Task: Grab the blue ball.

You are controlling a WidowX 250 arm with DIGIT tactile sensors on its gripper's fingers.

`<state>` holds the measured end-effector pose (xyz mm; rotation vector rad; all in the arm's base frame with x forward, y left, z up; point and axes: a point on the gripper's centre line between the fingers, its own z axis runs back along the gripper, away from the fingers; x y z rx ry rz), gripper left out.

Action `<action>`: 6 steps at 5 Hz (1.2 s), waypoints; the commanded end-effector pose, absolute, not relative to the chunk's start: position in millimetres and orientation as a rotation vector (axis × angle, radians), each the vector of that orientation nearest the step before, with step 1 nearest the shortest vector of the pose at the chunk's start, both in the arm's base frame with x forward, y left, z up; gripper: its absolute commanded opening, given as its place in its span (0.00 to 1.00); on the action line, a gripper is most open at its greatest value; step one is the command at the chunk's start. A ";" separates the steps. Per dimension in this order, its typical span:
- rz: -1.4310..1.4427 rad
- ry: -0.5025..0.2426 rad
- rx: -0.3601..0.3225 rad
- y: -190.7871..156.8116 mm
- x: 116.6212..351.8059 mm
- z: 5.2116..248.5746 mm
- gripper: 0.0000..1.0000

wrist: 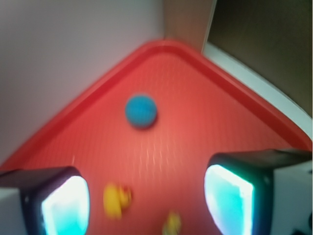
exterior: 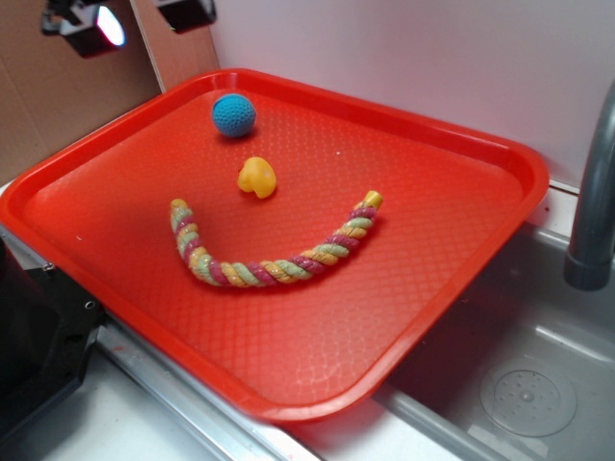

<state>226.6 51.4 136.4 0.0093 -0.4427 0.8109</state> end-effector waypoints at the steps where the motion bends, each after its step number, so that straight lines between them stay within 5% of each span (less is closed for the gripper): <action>1: 0.913 -0.512 0.098 90.0 257.8 103.2 1.00; 2: 0.924 -0.530 0.149 96.6 259.8 86.4 1.00; 6: 0.856 -0.552 0.136 93.8 282.1 45.9 1.00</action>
